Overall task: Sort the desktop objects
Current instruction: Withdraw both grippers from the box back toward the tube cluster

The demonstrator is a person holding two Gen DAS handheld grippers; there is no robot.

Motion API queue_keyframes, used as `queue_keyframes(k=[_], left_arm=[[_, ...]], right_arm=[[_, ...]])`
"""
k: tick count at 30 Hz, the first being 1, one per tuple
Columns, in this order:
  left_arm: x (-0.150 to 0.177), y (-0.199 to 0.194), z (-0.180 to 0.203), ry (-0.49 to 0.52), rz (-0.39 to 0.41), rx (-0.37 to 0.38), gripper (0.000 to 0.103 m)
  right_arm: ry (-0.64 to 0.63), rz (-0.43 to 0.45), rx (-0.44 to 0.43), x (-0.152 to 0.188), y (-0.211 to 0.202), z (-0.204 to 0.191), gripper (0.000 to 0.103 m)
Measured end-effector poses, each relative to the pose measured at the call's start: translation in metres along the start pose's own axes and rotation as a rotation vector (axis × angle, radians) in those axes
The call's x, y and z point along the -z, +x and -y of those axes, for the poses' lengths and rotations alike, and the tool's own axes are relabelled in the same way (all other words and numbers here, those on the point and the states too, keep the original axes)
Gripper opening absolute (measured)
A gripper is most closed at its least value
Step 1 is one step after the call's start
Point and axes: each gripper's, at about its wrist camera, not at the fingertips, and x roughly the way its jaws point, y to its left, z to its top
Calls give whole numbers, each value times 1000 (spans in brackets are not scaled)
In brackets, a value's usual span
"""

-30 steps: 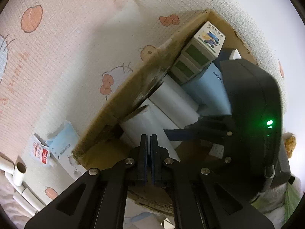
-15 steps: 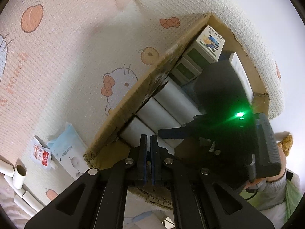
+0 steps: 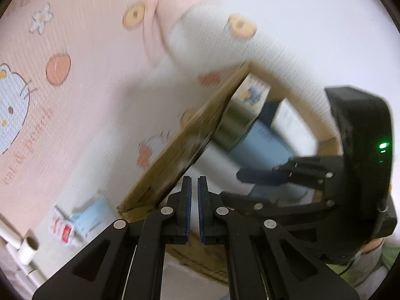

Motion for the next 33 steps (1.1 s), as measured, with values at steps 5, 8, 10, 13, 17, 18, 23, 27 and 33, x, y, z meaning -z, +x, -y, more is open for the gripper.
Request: queue_keyframes(k=[5,8,10,13,17,18,23,27,33], left_arm=[[-1,-33,4,44,220,33,11],[14,-54,3,5,334,82,43],[19,-55,4,-35,361,112,44],[37,-58,-9,-135,401,134,44],[61,-61,-34,-272,412,136,26],[71,-63,-42,-300,419,132,15],[102,-68,-66,-348,438,140,7],[120,-74,-82,-378,489,90,7],[142,-76,-108,-453,518,66,7]], right_arm=[[-1,66,66,11,-20,5,34],[4,118,54,7,-31,14,34],[11,151,52,7,-29,1,34],[-27,190,98,11,-31,-18,34],[-73,212,142,17,-37,-36,34],[-83,213,151,21,-35,-42,34],[-141,197,257,35,-25,-68,34],[-231,211,348,38,-25,-92,34],[-349,247,350,42,-17,-131,34]])
